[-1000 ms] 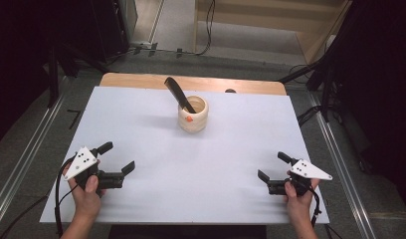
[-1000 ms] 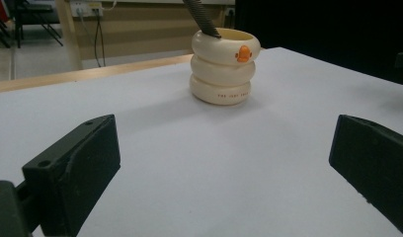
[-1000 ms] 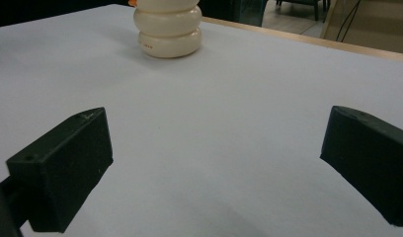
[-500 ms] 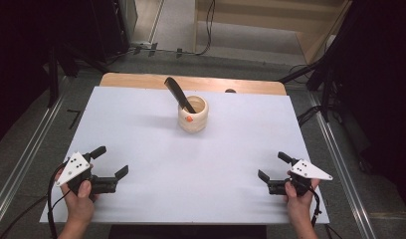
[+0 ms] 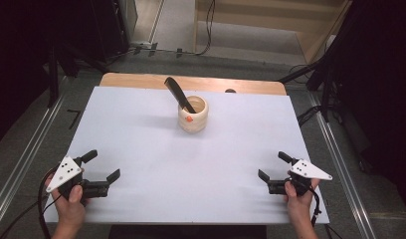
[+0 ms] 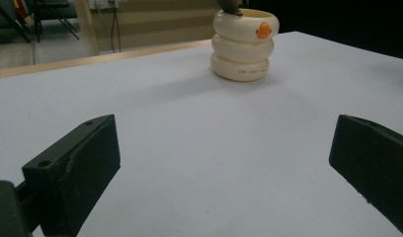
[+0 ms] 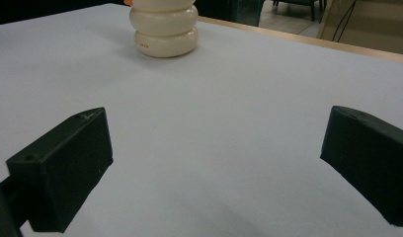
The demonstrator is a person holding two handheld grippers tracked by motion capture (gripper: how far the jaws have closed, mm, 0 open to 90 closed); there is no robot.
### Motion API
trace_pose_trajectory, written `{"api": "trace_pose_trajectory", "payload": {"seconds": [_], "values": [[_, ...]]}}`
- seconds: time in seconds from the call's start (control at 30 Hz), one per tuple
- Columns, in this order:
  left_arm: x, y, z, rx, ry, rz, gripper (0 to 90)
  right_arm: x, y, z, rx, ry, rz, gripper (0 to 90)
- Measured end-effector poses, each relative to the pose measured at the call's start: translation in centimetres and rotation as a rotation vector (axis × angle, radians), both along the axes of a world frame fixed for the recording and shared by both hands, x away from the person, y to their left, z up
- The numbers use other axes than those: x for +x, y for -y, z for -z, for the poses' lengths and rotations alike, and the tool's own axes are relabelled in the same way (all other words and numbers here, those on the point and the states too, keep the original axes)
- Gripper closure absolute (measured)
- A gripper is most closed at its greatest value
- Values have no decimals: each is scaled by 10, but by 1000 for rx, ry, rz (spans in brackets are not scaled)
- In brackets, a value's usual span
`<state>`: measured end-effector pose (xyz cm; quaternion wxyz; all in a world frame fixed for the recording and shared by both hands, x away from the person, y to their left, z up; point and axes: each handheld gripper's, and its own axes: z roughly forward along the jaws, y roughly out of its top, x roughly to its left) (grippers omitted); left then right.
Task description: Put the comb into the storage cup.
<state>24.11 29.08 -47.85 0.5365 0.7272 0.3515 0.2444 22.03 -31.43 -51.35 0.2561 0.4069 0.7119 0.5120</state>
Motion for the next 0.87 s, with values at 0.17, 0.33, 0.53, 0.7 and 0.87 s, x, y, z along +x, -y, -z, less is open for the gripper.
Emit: {"api": "trace_pose_trajectory", "payload": {"seconds": [0.17,0.33,0.53,0.7,0.87], "values": [[-2,-9,1,-9,-1,-17,0,1,0,0,0,-1,-1,0],[-3,-13,5,-2,-14,-19,0,1,0,1,-1,-4,5,0],[-2,-17,9,-22,-23,-33,0,2,-1,1,-1,-2,3,0],[-2,-14,11,-7,-26,-33,0,2,0,1,1,-3,8,0],[-2,-15,11,-12,-25,-34,0,2,0,1,8,-7,4,0]]}}
